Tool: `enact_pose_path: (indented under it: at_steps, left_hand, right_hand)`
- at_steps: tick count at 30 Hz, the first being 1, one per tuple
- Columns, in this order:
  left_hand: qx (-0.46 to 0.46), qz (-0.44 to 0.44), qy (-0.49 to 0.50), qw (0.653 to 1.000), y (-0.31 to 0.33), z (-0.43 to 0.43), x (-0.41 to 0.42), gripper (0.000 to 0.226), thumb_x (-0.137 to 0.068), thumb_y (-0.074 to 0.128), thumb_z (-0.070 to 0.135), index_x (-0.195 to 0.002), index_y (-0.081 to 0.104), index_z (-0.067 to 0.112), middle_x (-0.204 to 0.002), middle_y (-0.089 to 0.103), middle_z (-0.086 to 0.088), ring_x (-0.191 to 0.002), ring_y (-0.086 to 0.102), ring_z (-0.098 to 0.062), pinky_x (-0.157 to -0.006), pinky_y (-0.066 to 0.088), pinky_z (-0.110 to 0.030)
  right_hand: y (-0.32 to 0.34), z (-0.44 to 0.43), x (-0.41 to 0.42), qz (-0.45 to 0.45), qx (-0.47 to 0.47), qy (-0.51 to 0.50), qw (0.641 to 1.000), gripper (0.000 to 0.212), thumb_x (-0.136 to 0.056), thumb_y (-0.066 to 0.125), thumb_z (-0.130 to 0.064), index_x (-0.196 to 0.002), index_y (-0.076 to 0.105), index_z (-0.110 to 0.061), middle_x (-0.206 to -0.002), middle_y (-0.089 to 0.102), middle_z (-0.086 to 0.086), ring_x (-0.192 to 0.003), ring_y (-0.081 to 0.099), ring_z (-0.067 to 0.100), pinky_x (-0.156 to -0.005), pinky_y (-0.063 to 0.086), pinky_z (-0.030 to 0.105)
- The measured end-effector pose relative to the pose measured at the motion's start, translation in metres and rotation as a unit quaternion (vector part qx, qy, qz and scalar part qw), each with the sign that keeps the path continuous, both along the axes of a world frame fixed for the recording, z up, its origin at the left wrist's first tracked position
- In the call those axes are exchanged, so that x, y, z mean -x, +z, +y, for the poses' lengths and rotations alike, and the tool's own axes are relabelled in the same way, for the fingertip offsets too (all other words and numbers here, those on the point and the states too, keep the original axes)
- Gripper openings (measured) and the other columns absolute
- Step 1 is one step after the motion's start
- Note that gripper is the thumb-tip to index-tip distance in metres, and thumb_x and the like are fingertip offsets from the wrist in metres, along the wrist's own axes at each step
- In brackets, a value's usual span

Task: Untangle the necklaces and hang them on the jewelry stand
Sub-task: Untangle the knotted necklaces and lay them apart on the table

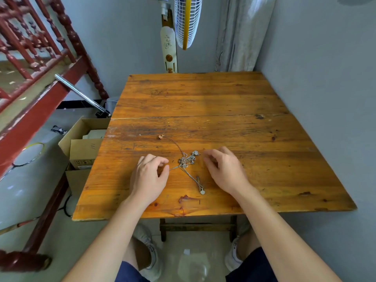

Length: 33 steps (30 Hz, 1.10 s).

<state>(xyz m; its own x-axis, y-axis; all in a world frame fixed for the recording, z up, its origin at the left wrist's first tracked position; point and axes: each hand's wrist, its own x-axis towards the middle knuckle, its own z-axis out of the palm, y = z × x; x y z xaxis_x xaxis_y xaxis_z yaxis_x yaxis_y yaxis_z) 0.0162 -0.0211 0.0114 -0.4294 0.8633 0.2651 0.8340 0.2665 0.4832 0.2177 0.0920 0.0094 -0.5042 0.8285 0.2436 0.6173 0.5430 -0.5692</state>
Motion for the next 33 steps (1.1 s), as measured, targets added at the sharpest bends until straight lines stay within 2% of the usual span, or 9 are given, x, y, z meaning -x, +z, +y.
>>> enact_pose_path:
  at_steps: [4, 7, 10, 15, 20, 23, 28, 33]
  left_hand:
    - [-0.018, -0.01, -0.009, 1.0, -0.002, 0.013, -0.003, 0.021, -0.091, 0.063, 0.031, -0.108, 0.071, 0.023, -0.089, 0.058, 0.008, -0.092, 0.049, -0.012, -0.07, 0.045, -0.029]
    - [-0.019, -0.015, -0.044, 0.999, -0.003, 0.022, -0.005, 0.03, -0.091, 0.062, 0.038, -0.118, 0.069, 0.027, -0.089, 0.055, 0.01, -0.091, 0.046, -0.011, -0.068, 0.042, -0.028]
    - [-0.02, 0.004, -0.059, 0.998, -0.006, 0.027, -0.005, 0.027, -0.09, 0.064, 0.041, -0.113, 0.072, 0.031, -0.088, 0.054, 0.01, -0.091, 0.046, -0.013, -0.068, 0.045, -0.03]
    - [-0.031, 0.015, -0.063, 0.997, -0.009, 0.027, -0.005, 0.018, -0.086, 0.068, 0.04, -0.1, 0.077, 0.033, -0.082, 0.054, 0.009, -0.085, 0.047, -0.014, -0.065, 0.045, -0.031]
    - [-0.015, -0.005, -0.054, 0.998, -0.006, 0.028, -0.004, 0.013, -0.085, 0.07, 0.039, -0.095, 0.076, 0.033, -0.083, 0.056, 0.008, -0.088, 0.048, -0.016, -0.071, 0.044, -0.031]
    - [0.017, -0.031, -0.052, 0.998, -0.001, 0.032, -0.001, 0.012, -0.085, 0.07, 0.04, -0.094, 0.075, 0.035, -0.088, 0.059, 0.009, -0.093, 0.049, -0.014, -0.075, 0.043, -0.03]
    - [0.024, -0.068, -0.063, 0.995, 0.01, 0.041, 0.002, 0.014, -0.087, 0.068, 0.037, -0.098, 0.074, 0.031, -0.088, 0.059, 0.01, -0.09, 0.05, -0.013, -0.08, 0.046, -0.033]
    - [0.079, -0.046, -0.115, 0.989, 0.018, 0.057, -0.004, 0.026, -0.087, 0.064, 0.047, -0.109, 0.071, 0.034, -0.094, 0.057, 0.012, -0.095, 0.048, -0.012, -0.078, 0.045, -0.032]
  right_hand:
    - [0.003, 0.023, 0.014, -0.079, -0.009, 0.049, 0.996, 0.039, -0.102, 0.05, -0.041, -0.14, 0.056, -0.032, -0.111, 0.055, 0.001, -0.109, 0.055, 0.022, -0.078, 0.051, 0.034]
    - [0.003, 0.034, 0.017, -0.103, 0.003, 0.062, 0.993, 0.035, -0.1, 0.053, -0.045, -0.132, 0.061, -0.036, -0.107, 0.049, -0.002, -0.102, 0.054, 0.02, -0.075, 0.048, 0.031]
    - [0.002, 0.039, 0.017, -0.083, 0.02, 0.067, 0.994, 0.026, -0.097, 0.058, -0.046, -0.12, 0.067, -0.037, -0.098, 0.047, -0.007, -0.087, 0.049, 0.012, -0.071, 0.049, 0.031]
    - [-0.001, 0.043, 0.018, -0.036, 0.038, 0.083, 0.995, 0.018, -0.096, 0.062, -0.04, -0.109, 0.069, -0.031, -0.093, 0.051, -0.01, -0.082, 0.054, 0.01, -0.074, 0.053, 0.037]
    - [-0.004, 0.043, 0.024, 0.068, 0.051, 0.069, 0.994, 0.01, -0.098, 0.062, -0.024, -0.103, 0.068, -0.019, -0.095, 0.056, -0.009, -0.077, 0.052, 0.006, -0.075, 0.047, 0.027]
    - [-0.006, 0.042, 0.024, 0.056, 0.049, 0.074, 0.994, 0.011, -0.098, 0.061, -0.022, -0.104, 0.068, -0.016, -0.097, 0.055, -0.009, -0.076, 0.05, 0.001, -0.075, 0.043, 0.022]
    - [-0.012, 0.038, 0.017, 0.048, 0.028, 0.029, 0.998, 0.016, -0.098, 0.062, -0.019, -0.11, 0.07, -0.012, -0.101, 0.055, -0.005, -0.084, 0.051, 0.008, -0.078, 0.047, 0.024]
    - [-0.018, 0.031, 0.016, 0.053, 0.012, 0.019, 0.998, 0.015, -0.096, 0.064, -0.017, -0.109, 0.071, -0.014, -0.099, 0.051, -0.006, -0.083, 0.051, 0.009, -0.074, 0.045, 0.023]
